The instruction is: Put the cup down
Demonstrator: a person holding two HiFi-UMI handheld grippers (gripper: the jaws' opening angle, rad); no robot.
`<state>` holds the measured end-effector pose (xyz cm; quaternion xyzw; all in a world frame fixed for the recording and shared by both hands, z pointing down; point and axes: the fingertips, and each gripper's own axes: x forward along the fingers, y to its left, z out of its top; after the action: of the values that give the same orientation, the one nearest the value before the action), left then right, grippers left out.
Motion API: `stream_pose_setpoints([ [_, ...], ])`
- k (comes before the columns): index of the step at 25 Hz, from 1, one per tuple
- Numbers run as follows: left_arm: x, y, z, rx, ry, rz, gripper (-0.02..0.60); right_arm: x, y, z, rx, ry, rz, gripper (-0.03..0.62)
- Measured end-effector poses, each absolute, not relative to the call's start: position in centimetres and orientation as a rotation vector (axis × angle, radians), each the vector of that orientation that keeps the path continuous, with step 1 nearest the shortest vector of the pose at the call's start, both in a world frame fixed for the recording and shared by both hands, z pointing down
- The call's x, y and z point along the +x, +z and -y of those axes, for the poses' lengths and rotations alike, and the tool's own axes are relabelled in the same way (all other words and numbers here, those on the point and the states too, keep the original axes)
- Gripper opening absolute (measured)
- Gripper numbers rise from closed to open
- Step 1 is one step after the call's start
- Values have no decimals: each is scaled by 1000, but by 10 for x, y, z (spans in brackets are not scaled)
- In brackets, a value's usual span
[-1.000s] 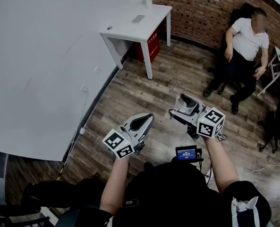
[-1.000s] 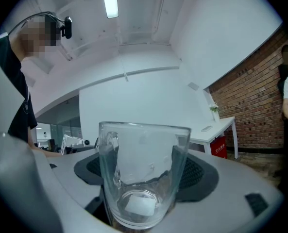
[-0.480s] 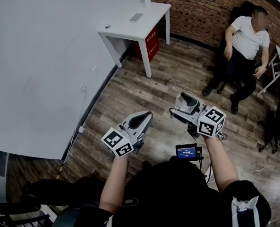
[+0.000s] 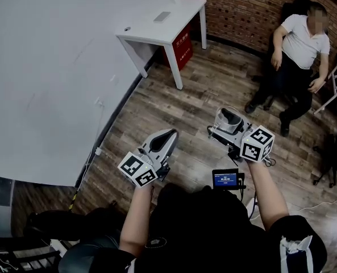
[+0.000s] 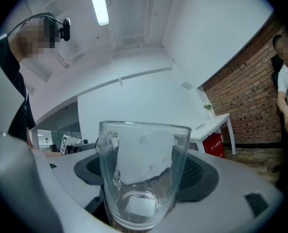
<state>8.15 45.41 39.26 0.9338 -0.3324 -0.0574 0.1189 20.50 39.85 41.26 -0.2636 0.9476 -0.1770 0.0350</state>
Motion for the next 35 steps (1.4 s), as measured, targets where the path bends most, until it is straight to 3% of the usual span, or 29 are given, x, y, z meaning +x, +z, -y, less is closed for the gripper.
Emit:
stream_pose_setpoints([
  [12,64,420,-371,2688,-148,993,9,206,437,-326,-847,-611,-2914,405],
  [25,-32,416,-158,2755,-137,936,9,124,411,-122,-963,-589,-2833,405],
  [35,-103,423,-67,2701,-157,992,9,71,416,-22,-966,-638,-2813,405],
])
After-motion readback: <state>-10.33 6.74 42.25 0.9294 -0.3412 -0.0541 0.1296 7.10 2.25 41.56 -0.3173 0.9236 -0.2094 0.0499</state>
